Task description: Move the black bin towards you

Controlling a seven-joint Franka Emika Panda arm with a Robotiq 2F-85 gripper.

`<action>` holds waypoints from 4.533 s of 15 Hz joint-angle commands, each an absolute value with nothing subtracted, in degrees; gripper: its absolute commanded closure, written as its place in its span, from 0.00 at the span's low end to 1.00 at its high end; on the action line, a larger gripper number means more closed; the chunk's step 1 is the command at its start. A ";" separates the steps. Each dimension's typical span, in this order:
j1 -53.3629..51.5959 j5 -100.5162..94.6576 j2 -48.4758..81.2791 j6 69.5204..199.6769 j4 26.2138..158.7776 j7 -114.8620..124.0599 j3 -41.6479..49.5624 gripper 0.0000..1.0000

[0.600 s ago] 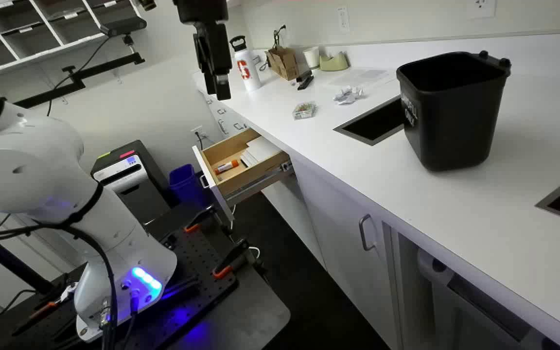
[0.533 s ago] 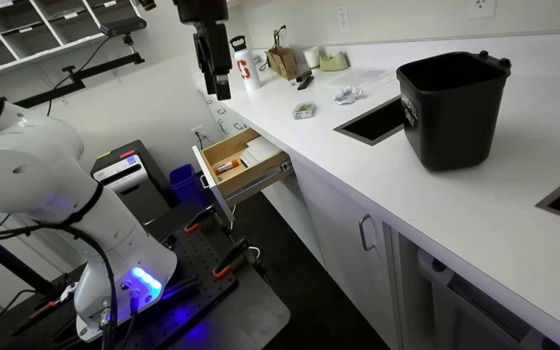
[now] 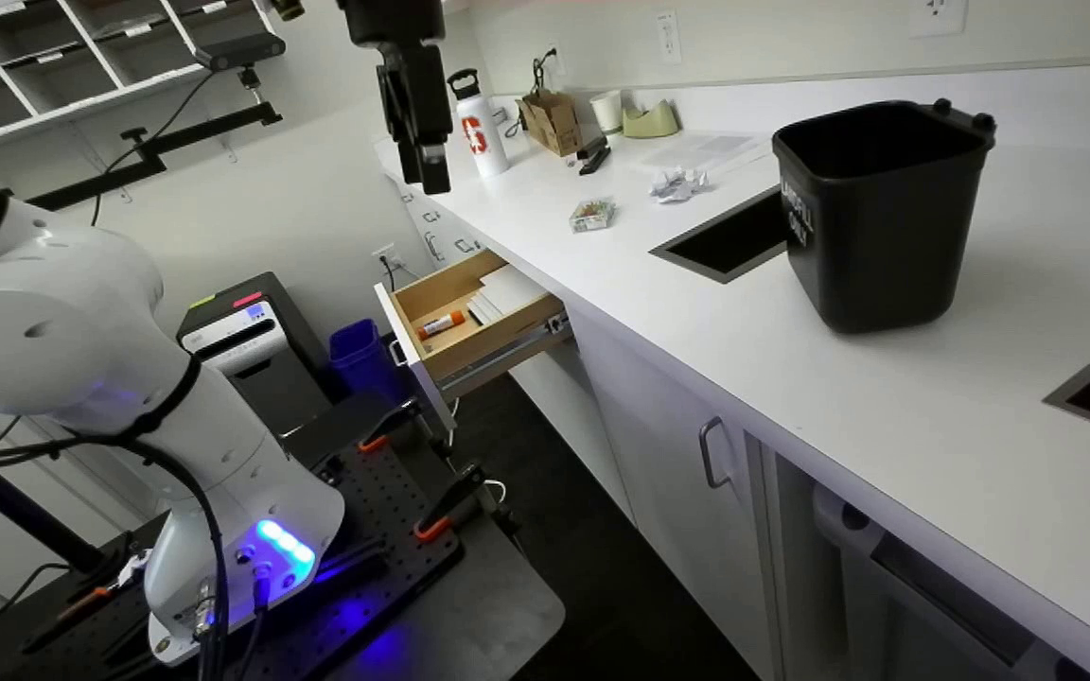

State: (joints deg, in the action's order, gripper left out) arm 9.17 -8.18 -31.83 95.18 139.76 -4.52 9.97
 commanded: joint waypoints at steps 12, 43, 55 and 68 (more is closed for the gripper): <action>9.12 -21.63 -20.49 100.35 122.08 -44.08 19.91 0.00; 16.03 -2.12 21.97 114.75 95.04 -80.16 10.69 0.28; 18.03 -1.93 21.72 112.80 93.88 -79.65 9.79 1.00; 18.79 -2.25 3.94 119.81 116.53 -62.11 14.05 0.97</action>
